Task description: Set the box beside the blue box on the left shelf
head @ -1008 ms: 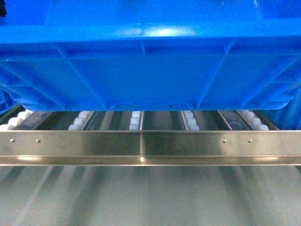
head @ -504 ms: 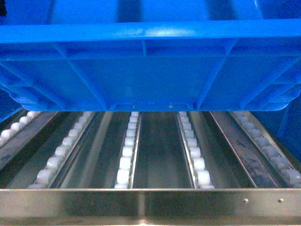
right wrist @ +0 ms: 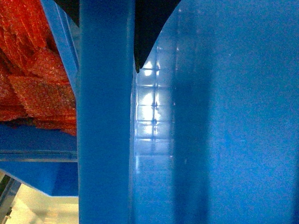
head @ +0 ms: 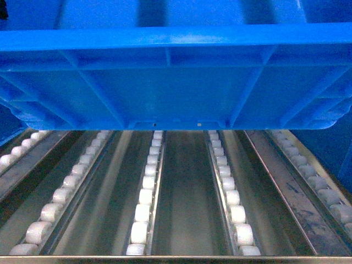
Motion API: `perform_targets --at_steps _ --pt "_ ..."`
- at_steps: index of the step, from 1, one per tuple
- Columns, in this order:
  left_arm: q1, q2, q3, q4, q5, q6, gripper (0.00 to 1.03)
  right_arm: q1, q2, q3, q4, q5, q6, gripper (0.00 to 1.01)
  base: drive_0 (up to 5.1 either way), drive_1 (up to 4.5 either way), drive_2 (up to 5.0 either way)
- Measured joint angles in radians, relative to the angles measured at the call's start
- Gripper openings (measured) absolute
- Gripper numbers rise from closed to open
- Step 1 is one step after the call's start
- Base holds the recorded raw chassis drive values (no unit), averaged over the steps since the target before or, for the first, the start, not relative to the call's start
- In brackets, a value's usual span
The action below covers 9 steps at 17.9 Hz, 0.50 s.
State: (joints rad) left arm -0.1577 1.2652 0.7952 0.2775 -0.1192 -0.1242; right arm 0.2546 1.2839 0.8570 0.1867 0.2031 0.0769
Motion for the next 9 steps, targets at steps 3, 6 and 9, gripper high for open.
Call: perform_targets --at_steps 3,6,9 --pt "0.0 0.0 0.0 0.0 0.0 0.0 0.3 0.0 0.0 0.0 0.0 0.0 0.0 0.07 0.0 0.0 0.0" --pt "0.0 0.0 0.0 0.0 0.0 0.0 0.3 0.0 0.0 0.0 0.0 0.0 0.0 0.07 0.0 0.0 0.0" --pt "0.0 0.0 0.0 0.0 0.0 0.0 0.3 0.0 0.0 0.0 0.0 0.0 0.0 0.07 0.0 0.0 0.0"
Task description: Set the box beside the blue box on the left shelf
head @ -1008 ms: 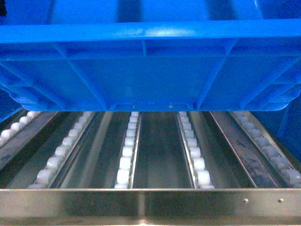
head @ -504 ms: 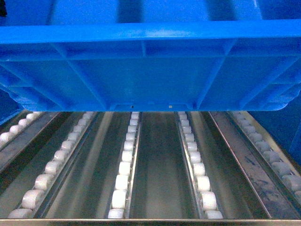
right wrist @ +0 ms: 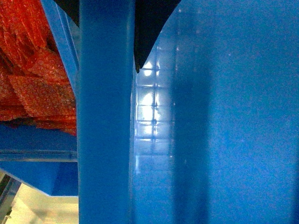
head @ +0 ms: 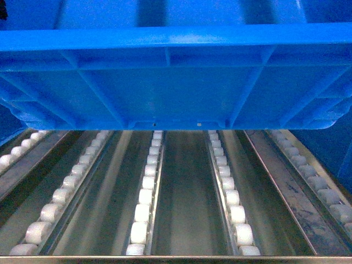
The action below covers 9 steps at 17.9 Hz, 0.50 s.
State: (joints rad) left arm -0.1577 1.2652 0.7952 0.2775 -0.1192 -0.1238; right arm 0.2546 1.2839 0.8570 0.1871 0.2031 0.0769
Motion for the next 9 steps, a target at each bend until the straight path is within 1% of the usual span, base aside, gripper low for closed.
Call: perform_targets --at_steps 9 --pt "0.0 0.0 0.0 0.0 0.0 0.0 0.3 0.0 0.0 0.0 0.0 0.0 0.0 0.07 0.0 0.0 0.0"
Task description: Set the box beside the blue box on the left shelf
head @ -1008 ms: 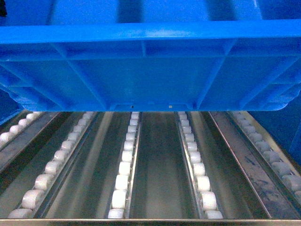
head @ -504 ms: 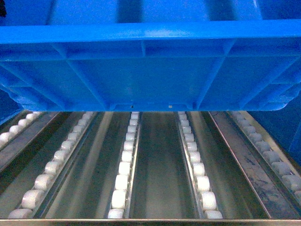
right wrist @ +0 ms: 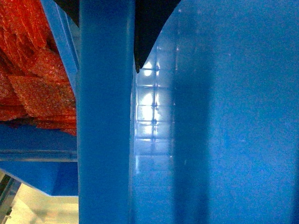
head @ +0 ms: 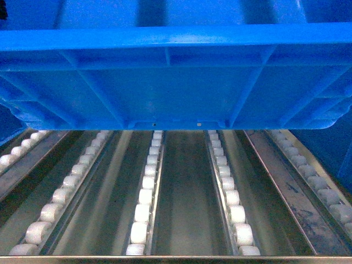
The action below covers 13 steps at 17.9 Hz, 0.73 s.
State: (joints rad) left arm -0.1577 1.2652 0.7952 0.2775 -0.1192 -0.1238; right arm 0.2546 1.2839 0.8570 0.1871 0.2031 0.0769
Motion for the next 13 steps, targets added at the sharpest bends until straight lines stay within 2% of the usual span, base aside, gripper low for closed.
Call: perform_targets --at_steps 9,10,11,13 --pt "0.0 0.0 0.0 0.0 0.0 0.0 0.3 0.0 0.0 0.0 0.0 0.0 0.0 0.07 0.0 0.0 0.0" --pt "-0.029 0.0 0.0 0.0 -0.111 0.027 0.3 0.023 0.008 -0.003 0.035 0.08 0.002 0.07 0.0 0.0 0.0" --pt "-0.028 0.0 0.001 0.001 -0.119 0.045 0.3 0.044 0.01 -0.002 0.031 0.134 0.013 0.07 0.0 0.0 0.0" --pt "-0.013 0.0 0.004 -0.026 -0.117 0.064 0.3 0.057 0.006 0.015 -0.038 0.131 0.047 0.07 0.0 0.0 0.0"
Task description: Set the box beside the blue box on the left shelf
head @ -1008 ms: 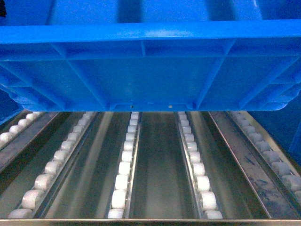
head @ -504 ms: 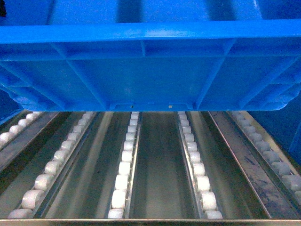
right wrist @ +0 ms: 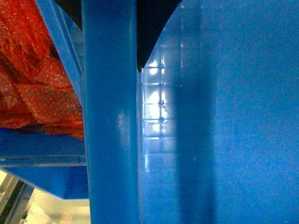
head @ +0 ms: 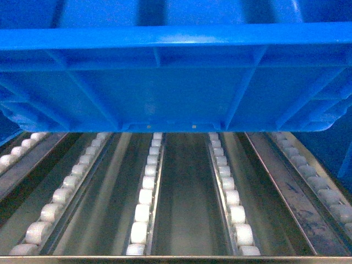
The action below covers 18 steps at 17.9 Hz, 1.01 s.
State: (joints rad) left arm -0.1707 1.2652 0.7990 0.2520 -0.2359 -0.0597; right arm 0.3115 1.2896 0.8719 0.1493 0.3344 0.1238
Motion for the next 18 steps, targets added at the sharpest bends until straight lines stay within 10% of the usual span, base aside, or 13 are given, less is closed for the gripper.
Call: perform_targets --at_steps 10,18 --pt "0.183 0.087 0.042 -0.177 0.08 0.116 0.3 0.076 0.182 0.037 -0.129 -0.159 0.177 0.07 0.0 0.0 0.0" --pt "0.143 0.15 -0.016 -0.216 0.077 0.079 0.3 0.043 0.24 -0.002 -0.148 -0.2 0.194 0.07 0.0 0.0 0.0"
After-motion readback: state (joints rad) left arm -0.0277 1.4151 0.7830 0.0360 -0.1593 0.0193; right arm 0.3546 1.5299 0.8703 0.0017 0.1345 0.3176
